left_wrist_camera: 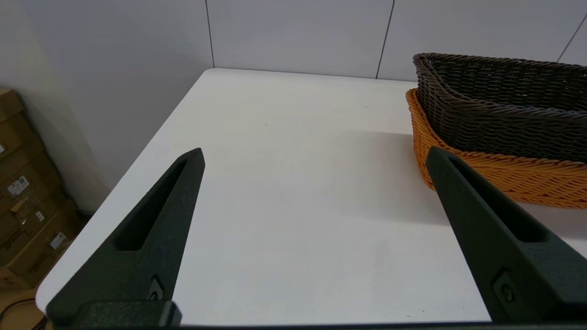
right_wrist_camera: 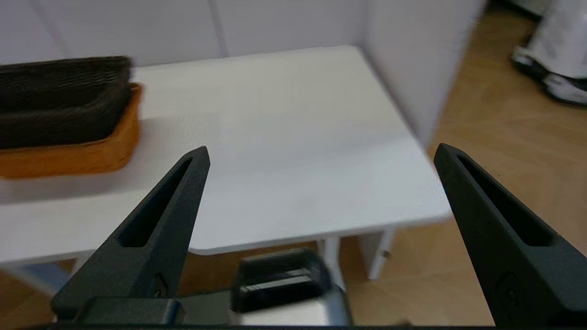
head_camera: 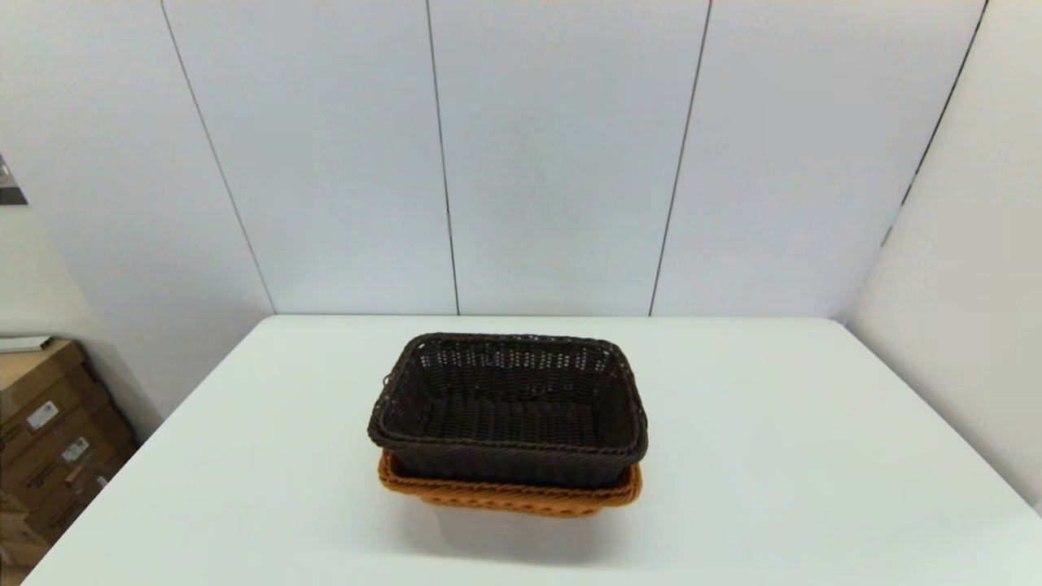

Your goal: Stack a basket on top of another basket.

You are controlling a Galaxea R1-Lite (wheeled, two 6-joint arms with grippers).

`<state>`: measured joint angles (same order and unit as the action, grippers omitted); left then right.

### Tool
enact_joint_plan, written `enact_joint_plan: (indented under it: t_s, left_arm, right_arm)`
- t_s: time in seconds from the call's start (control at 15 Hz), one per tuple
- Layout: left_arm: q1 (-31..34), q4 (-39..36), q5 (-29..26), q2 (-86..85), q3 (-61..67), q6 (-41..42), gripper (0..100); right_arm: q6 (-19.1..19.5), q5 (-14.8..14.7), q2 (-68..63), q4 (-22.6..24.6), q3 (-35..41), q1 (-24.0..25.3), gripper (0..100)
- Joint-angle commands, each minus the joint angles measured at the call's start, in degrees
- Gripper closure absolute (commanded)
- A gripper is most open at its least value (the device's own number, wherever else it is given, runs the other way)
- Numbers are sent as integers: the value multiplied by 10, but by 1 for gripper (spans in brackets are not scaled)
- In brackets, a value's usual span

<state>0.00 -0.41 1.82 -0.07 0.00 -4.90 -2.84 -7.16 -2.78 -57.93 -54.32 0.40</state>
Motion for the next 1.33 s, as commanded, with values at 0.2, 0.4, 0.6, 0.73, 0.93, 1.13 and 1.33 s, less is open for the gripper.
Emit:
enact_joint_plan:
  t_s: [0.2,0.4,0.6,0.73,0.93,1.13,1.33]
  left_arm:
    - [0,0,0,0,0,-1,0]
    - [0,0,0,0,0,-1,0]
    - [0,0,0,0,0,0,0]
    - [0,0,0,0,0,0,0]
    - [0,0,0,0,0,0,0]
    - [0,0,0,0,0,-1,0]
    - [0,0,0,0,0,-1,0]
  right_arm:
    - [87,61,29,530,442,-2,0]
    - [91,57,29,570,512,-2,0]
    - [92,58,29,587,532,-2,0]
    - [88,67,29,587,534,-2,0]
    - [64,80,28,582,543,-2,0]
    - [46,79,28,582,543,-2,0]
    - [46,79,29,581,543,-2,0]
